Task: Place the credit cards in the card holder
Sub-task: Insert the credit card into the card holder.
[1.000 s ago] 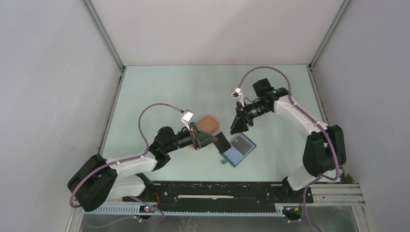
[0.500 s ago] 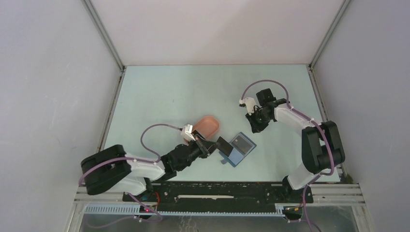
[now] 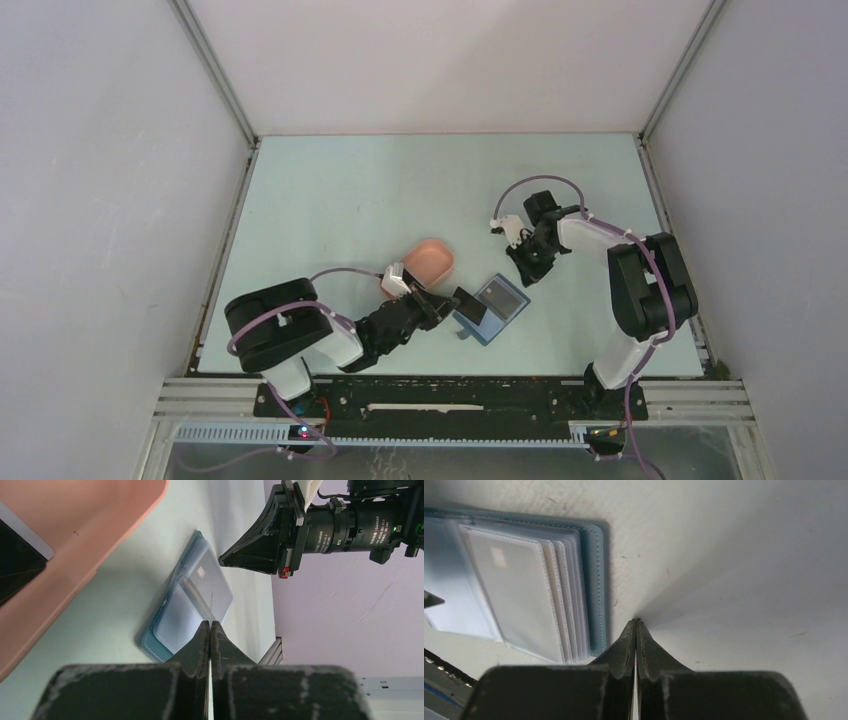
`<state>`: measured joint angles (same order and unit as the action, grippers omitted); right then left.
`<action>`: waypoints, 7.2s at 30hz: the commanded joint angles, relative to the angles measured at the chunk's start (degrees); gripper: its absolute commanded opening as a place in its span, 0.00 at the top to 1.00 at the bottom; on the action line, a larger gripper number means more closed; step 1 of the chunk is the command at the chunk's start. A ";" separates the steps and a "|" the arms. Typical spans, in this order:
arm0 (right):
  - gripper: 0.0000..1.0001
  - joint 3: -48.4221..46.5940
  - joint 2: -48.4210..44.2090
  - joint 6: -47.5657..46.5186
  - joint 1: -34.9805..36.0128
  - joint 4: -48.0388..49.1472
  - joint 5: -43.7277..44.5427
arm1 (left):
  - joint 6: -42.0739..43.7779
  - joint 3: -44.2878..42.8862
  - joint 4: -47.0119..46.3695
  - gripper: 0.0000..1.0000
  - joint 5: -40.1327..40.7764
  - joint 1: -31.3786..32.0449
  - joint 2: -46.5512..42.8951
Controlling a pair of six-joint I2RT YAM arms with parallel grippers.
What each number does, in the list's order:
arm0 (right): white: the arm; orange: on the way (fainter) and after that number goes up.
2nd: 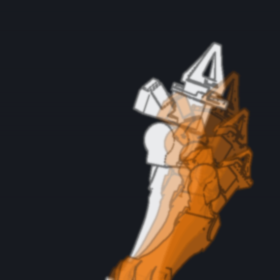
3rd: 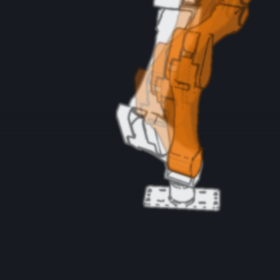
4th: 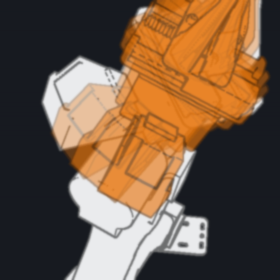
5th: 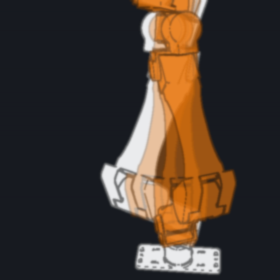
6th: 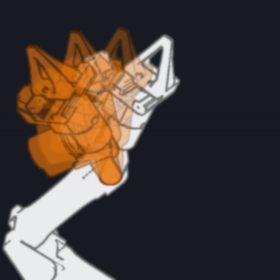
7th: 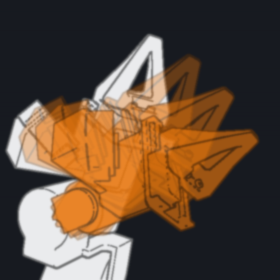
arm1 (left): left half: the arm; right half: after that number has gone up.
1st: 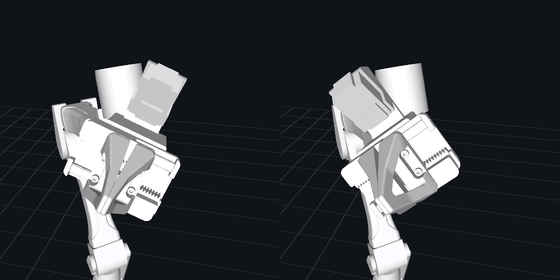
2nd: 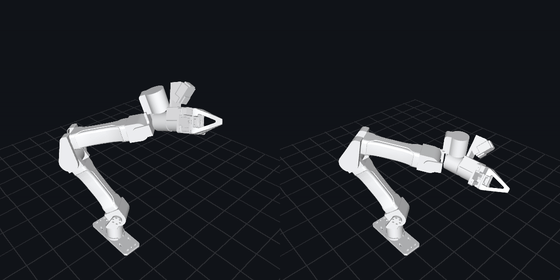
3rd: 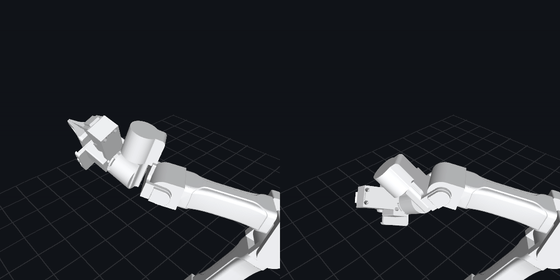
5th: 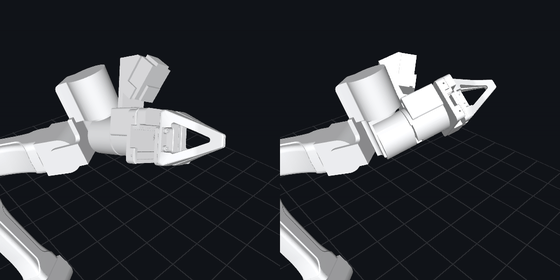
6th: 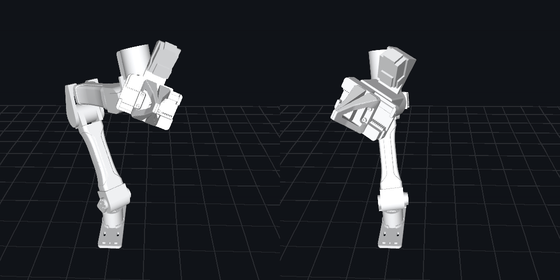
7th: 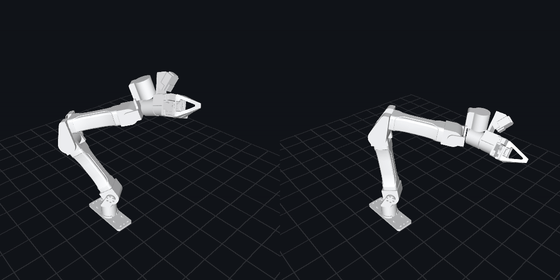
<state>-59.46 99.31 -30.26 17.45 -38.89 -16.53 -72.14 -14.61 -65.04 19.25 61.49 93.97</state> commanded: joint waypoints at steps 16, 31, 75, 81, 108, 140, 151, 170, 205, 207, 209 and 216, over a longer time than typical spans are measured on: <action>0.97 -0.07 2.02 -1.87 3.45 -4.00 -2.72 | -8.45 -4.34 -6.22 1.00 -3.56 -0.06 7.88; 0.98 -0.07 1.94 -1.91 3.65 -3.91 -2.23 | -10.62 -4.61 -1.55 1.00 -3.17 -0.06 7.87; 0.99 -0.07 1.59 -2.34 5.57 -4.15 -1.48 | -19.97 -10.67 7.09 1.00 -8.97 -0.73 14.26; 1.00 -0.06 1.67 -2.42 5.93 -4.11 -1.40 | -18.48 -11.44 7.99 1.00 -9.03 -0.94 14.09; 1.00 -0.10 1.77 -2.52 7.02 -4.11 -0.96 | -14.85 -12.63 2.39 1.00 -11.43 -2.67 19.62; 1.00 13.30 -23.73 -28.07 19.12 -2.31 -21.82 | -16.60 -13.43 1.59 0.80 -15.12 -4.98 23.40; 1.00 16.66 -18.01 -21.61 27.82 11.72 -6.92 | -17.04 -13.67 1.19 0.79 -15.94 -5.07 23.97; 1.00 15.40 -16.11 -16.78 21.21 15.31 8.24 | -17.24 -13.27 0.34 0.73 -16.87 -5.60 24.56; 1.00 13.14 -10.77 -7.85 16.86 31.24 23.91 | -15.57 -16.61 2.81 0.75 -20.73 -6.30 31.30; 1.00 12.87 -11.38 -7.31 16.74 30.64 22.87 | -15.40 -16.59 2.80 0.75 -20.57 -6.30 31.11; 1.00 12.35 -12.70 -6.44 16.57 28.62 19.62 | -15.10 -16.56 2.81 0.75 -20.50 -6.38 30.57; 0.84 9.85 -18.02 -3.83 11.71 22.85 10.85 | -11.25 -15.63 6.23 0.75 -19.45 -6.56 24.56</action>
<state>-45.95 85.91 -36.91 32.77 -13.56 0.43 -82.04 -32.34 -71.46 1.06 56.01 120.66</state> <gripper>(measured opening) 0.068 0.250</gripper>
